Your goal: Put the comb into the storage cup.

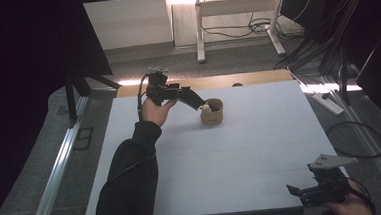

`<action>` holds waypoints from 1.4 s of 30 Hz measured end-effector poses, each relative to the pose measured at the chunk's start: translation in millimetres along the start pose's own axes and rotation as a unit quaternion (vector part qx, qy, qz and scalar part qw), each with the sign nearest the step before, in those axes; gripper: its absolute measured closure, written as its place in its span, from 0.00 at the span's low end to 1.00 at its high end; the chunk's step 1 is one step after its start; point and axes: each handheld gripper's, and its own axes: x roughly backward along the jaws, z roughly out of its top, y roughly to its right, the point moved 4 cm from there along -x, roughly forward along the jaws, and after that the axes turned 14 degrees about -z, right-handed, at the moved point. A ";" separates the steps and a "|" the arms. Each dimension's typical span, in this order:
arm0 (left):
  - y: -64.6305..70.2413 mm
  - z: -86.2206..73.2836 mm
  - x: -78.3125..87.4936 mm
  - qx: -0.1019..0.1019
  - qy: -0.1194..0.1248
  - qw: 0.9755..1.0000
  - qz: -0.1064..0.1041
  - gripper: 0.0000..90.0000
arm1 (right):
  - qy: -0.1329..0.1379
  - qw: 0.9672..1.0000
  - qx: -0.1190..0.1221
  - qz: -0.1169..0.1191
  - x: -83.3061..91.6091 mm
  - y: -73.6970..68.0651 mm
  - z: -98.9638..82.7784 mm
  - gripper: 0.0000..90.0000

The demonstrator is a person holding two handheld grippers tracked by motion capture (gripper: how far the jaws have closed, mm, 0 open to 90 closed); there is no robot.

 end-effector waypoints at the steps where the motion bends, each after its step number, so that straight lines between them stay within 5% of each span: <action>1: 0.5 -0.7 0.8 0.000 0.001 1.000 0.001 0.44 | 0.000 1.000 0.000 0.000 0.1 0.0 0.0 0.00; 7: 3.6 -9.8 3.6 0.007 0.023 1.000 -0.016 0.34 | 0.000 1.000 0.001 0.000 0.0 -0.2 0.0 0.00; 18: 4.6 -21.5 2.8 -0.012 0.010 1.000 0.015 0.15 | 0.000 1.000 0.002 -0.001 0.1 -0.3 0.0 0.00; 42: 6.3 -48.6 18.4 -0.046 0.000 0.999 0.029 0.03 | 0.001 1.000 -0.005 -0.002 0.6 0.8 -0.1 0.00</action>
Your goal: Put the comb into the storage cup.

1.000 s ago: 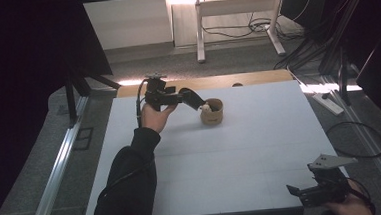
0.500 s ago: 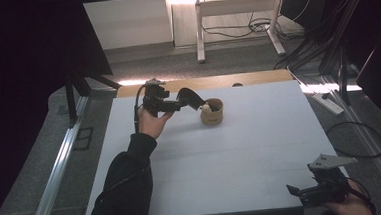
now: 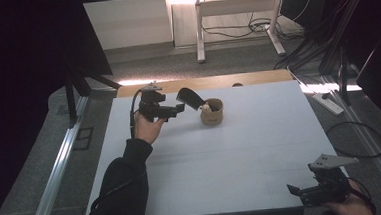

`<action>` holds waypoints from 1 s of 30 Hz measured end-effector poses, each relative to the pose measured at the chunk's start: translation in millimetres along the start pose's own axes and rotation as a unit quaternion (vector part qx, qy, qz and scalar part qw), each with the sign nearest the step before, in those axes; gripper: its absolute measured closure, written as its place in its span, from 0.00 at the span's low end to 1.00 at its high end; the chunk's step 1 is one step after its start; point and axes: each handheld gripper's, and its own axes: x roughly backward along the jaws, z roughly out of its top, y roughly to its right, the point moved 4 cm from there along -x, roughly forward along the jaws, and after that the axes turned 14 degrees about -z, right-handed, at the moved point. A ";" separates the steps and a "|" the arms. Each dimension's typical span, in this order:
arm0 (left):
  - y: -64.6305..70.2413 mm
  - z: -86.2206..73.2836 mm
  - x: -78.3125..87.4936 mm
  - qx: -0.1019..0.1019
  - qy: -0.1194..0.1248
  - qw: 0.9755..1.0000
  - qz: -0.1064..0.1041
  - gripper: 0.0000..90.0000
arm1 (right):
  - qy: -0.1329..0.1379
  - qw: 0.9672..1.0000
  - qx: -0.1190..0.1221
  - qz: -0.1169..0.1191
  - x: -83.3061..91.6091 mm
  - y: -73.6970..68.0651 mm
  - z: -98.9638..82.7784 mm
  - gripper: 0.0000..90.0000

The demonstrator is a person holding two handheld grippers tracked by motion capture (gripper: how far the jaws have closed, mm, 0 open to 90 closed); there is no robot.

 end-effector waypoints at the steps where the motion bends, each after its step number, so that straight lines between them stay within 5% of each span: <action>1: 0.2 -1.1 1.2 -0.004 -0.001 1.000 0.001 0.03 | 0.000 1.000 0.000 0.000 0.0 0.0 0.0 0.00; 30: 10.7 -41.2 27.7 -0.018 0.011 1.000 -0.008 0.01 | 0.005 1.000 -0.018 -0.005 1.5 3.2 0.1 0.00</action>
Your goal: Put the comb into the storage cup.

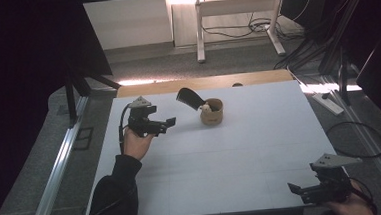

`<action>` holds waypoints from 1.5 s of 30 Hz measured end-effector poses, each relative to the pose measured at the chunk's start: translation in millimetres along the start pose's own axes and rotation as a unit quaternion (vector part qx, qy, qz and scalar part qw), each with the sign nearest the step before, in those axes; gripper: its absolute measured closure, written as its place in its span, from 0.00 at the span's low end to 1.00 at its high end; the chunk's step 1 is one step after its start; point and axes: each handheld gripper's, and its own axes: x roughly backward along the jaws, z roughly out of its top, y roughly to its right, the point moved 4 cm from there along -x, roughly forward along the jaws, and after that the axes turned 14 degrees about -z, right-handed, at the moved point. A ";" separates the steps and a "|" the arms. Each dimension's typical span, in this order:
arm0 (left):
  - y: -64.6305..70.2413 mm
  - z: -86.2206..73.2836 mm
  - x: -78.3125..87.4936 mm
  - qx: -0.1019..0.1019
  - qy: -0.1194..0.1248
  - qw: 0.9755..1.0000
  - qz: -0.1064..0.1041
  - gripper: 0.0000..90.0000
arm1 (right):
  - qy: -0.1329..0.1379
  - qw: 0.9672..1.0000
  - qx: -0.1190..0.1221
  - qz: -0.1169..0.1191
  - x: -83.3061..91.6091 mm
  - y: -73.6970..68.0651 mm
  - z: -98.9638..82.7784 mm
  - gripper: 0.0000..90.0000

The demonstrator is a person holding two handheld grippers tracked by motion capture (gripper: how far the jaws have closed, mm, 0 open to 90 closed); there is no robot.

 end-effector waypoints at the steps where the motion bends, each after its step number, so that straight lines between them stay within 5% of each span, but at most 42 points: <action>1: 0.5 -1.2 -0.4 0.000 -0.003 1.000 -0.002 0.01 | 0.000 1.000 -0.002 -0.001 0.1 0.3 0.0 0.00; 24: 10.4 -26.3 11.7 0.004 -0.014 1.000 0.008 0.00 | 0.007 1.000 0.003 -0.003 1.0 -0.5 0.2 0.00; 45: 36.0 -44.1 31.0 -0.006 -0.009 1.000 0.012 0.00 | 0.008 1.000 -0.003 -0.003 1.1 0.5 0.3 0.00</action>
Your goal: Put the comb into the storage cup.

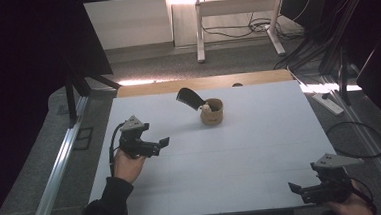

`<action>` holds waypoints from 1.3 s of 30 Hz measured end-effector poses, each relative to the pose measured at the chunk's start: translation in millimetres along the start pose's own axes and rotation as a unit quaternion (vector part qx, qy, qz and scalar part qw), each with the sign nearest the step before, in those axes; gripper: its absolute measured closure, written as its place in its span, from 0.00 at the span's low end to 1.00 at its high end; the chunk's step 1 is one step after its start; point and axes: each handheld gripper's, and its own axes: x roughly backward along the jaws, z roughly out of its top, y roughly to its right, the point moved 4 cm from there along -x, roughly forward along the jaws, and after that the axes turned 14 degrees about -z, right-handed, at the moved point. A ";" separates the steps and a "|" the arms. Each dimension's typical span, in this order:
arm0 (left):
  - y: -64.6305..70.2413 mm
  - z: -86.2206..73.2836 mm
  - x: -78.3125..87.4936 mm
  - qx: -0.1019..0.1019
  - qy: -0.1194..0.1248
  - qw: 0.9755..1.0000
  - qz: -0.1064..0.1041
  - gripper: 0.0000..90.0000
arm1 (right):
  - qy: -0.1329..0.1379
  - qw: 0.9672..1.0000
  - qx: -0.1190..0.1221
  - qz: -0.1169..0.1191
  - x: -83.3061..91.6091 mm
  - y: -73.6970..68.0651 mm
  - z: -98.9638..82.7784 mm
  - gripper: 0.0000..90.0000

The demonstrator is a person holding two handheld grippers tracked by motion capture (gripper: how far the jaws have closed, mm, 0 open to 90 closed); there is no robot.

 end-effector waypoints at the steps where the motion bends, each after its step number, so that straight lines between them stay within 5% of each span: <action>1: 1.4 -1.0 0.8 0.001 -0.001 1.000 0.000 0.00 | 0.000 1.000 0.000 0.000 0.0 -0.1 0.0 0.00; 27: 31.9 -28.7 26.4 0.003 -0.005 1.000 0.004 0.00 | 0.005 1.000 0.002 -0.002 1.2 -0.2 -0.4 0.00; 39: 40.5 -43.5 43.4 0.025 0.001 1.000 0.001 0.00 | 0.003 1.000 0.004 -0.003 1.3 -0.6 -0.4 0.00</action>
